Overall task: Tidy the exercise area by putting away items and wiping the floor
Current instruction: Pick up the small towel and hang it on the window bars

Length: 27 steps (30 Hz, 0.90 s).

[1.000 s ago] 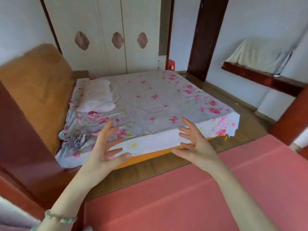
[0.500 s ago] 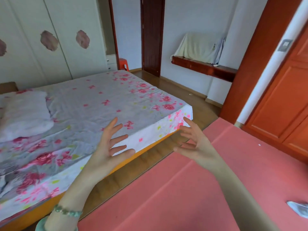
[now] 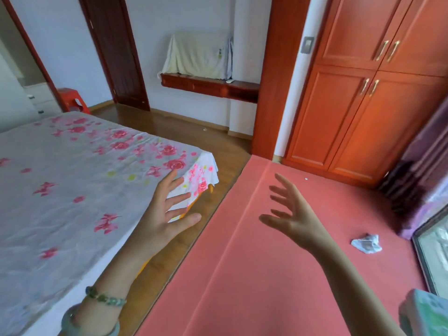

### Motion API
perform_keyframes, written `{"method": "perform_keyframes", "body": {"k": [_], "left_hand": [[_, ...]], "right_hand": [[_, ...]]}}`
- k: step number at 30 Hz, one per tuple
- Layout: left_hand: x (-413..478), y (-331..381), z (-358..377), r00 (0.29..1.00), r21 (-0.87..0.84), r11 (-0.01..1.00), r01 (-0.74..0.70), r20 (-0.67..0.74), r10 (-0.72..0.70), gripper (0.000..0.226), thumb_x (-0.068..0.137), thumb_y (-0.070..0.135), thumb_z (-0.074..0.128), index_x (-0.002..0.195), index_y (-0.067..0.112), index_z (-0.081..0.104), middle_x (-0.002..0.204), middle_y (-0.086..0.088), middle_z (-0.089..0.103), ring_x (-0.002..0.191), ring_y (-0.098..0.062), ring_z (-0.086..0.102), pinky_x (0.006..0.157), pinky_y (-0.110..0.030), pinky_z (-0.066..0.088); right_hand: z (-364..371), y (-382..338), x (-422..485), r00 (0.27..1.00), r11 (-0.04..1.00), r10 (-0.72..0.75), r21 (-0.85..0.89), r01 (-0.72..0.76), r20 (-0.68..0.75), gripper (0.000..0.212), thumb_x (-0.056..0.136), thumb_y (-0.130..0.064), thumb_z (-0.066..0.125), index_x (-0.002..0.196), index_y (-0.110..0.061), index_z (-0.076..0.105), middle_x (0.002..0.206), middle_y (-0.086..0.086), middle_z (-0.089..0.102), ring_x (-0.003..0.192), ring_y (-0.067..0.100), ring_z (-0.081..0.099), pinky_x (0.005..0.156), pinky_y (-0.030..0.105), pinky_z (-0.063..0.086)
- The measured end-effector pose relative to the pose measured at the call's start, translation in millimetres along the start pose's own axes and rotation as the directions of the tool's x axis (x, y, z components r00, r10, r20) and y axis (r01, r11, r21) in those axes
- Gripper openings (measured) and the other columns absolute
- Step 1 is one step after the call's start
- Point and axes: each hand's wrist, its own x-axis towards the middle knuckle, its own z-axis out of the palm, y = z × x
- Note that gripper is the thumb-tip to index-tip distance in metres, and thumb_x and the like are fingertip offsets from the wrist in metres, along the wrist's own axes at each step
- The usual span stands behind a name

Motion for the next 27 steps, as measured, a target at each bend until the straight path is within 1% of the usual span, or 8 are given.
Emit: {"method": "perform_keyframes", "body": {"k": [4,8,9,11,14,17,23,27], "left_hand": [[81,-15,0,0.992,-0.038,0.999,-0.020,0.122,0.024,0.095,0.059,0.044,0.074,0.141,0.039,0.027,0.139,0.021,0.040,0.120,0.000,0.052,0.085,-0.014,0.048],[154,-28,11,0.968,-0.081,0.997,-0.017,0.247,0.036,0.095,0.058,0.044,0.074,0.141,0.036,0.029,0.140,0.015,0.041,0.118,0.000,0.053,0.084,-0.015,0.048],[168,-32,18,0.959,-0.089,0.996,-0.015,0.281,0.040,0.095,0.058,0.044,0.074,0.141,0.036,0.029,0.141,0.014,0.041,0.119,-0.001,0.053,0.086,-0.016,0.049],[178,-36,26,0.954,-0.098,0.995,-0.021,0.294,0.049,0.097,0.058,0.044,0.074,0.143,0.035,0.028,0.143,0.012,0.040,0.119,-0.002,0.053,0.087,-0.017,0.049],[216,-50,48,0.932,-0.111,0.994,-0.008,0.360,0.048,0.100,0.058,0.044,0.074,0.145,0.031,0.027,0.144,0.009,0.040,0.119,-0.003,0.053,0.087,-0.017,0.049],[258,-63,78,0.907,-0.121,0.993,0.000,0.418,0.051,0.099,0.057,0.044,0.075,0.143,0.035,0.027,0.143,0.014,0.039,0.119,-0.003,0.054,0.088,-0.018,0.049],[353,-83,148,0.852,-0.155,0.988,-0.002,0.517,0.083,0.091,0.060,0.043,0.075,0.139,0.041,0.029,0.143,0.013,0.039,0.121,-0.007,0.053,0.094,-0.027,0.049],[419,-88,201,0.804,-0.171,0.985,-0.009,0.584,0.109,0.089,0.057,0.048,0.079,0.132,0.048,0.032,0.141,0.015,0.040,0.121,-0.006,0.053,0.093,-0.025,0.049]], "right_hand": [[-7,8,50,0.994,0.999,0.049,-0.007,-0.050,-0.100,0.094,0.071,-0.006,0.078,0.145,-0.031,0.025,0.136,-0.001,0.045,0.123,0.014,0.047,0.094,0.029,0.046],[-19,22,85,0.972,0.995,0.094,0.003,-0.095,-0.217,0.093,0.072,-0.006,0.078,0.143,-0.035,0.026,0.135,-0.002,0.047,0.123,0.013,0.048,0.096,0.032,0.046],[-25,27,90,0.963,0.994,0.111,0.006,-0.113,-0.247,0.093,0.072,-0.006,0.079,0.142,-0.037,0.026,0.135,-0.002,0.047,0.123,0.012,0.048,0.097,0.033,0.047],[-32,28,90,0.960,0.993,0.119,0.010,-0.120,-0.253,0.092,0.072,-0.006,0.079,0.139,-0.040,0.027,0.135,-0.002,0.047,0.124,0.012,0.048,0.097,0.034,0.047],[-52,43,108,0.928,0.987,0.160,0.035,-0.158,-0.336,0.090,0.071,-0.004,0.078,0.136,-0.041,0.028,0.135,0.000,0.047,0.123,0.014,0.049,0.097,0.036,0.047],[-75,60,128,0.899,0.982,0.188,0.050,-0.183,-0.395,0.089,0.071,-0.003,0.078,0.136,-0.040,0.029,0.134,0.001,0.047,0.123,0.015,0.049,0.097,0.037,0.047],[-137,97,181,0.843,0.974,0.223,0.071,-0.216,-0.490,0.088,0.072,-0.003,0.077,0.135,-0.041,0.029,0.135,0.001,0.047,0.123,0.016,0.048,0.098,0.038,0.046],[-189,121,221,0.810,0.970,0.233,0.070,-0.233,-0.538,0.089,0.072,-0.004,0.077,0.138,-0.037,0.028,0.136,0.003,0.047,0.124,0.017,0.049,0.094,0.035,0.046]]}}
